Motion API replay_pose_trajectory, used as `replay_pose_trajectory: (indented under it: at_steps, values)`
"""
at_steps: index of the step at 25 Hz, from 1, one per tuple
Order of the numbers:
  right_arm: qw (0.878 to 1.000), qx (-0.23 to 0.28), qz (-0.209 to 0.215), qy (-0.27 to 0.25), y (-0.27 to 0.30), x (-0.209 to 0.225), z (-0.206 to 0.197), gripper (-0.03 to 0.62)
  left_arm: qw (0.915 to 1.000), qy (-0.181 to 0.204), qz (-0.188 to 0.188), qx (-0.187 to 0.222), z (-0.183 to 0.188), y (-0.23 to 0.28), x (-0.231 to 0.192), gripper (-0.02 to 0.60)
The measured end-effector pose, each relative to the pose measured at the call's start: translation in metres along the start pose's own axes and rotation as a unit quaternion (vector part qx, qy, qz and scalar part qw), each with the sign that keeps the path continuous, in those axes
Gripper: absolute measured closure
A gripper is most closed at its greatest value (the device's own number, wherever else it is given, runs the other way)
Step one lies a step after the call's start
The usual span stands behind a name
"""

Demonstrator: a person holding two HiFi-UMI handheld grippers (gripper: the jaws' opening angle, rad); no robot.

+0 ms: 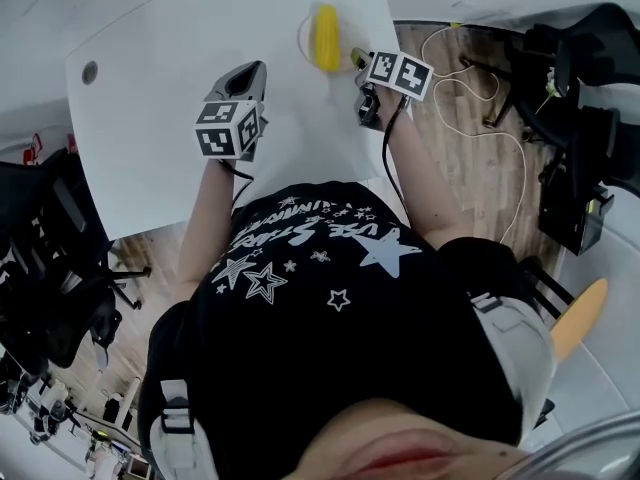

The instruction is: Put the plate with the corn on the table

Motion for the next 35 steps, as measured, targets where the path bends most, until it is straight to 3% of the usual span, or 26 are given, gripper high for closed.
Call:
replay_pose_trajectory:
  at_steps: [7, 13, 27, 35]
  values:
    - [0.998, 0.056, -0.019, 0.006, -0.032, -0.008, 0.001, 0.438, 0.9998, 0.012, -0.011, 0.011, 0.002, -0.027, -0.008, 0.577]
    - [0.994, 0.099, -0.04, -0.033, -0.06, -0.046, -0.017, 0.462, 0.999, 0.021, -0.031, 0.025, -0.002, -0.065, -0.027, 0.577]
    - [0.979, 0.171, -0.107, -0.022, -0.106, -0.148, -0.108, 0.573, 0.9928, 0.049, -0.104, 0.035, -0.025, -0.166, -0.091, 0.577]
    - [0.975, 0.191, -0.111, 0.005, -0.123, -0.199, -0.174, 0.588, 0.9886, 0.057, -0.135, 0.033, -0.048, -0.226, -0.125, 0.577]
Point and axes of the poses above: the fingertips, and each gripper's own axes: y forward along the fingers, x to its right, z out of its top, the point moved 6 cm from there along -y, backward along the fingers, and after that the axes turned 5 degrees about -z, right-handed, at the moved point
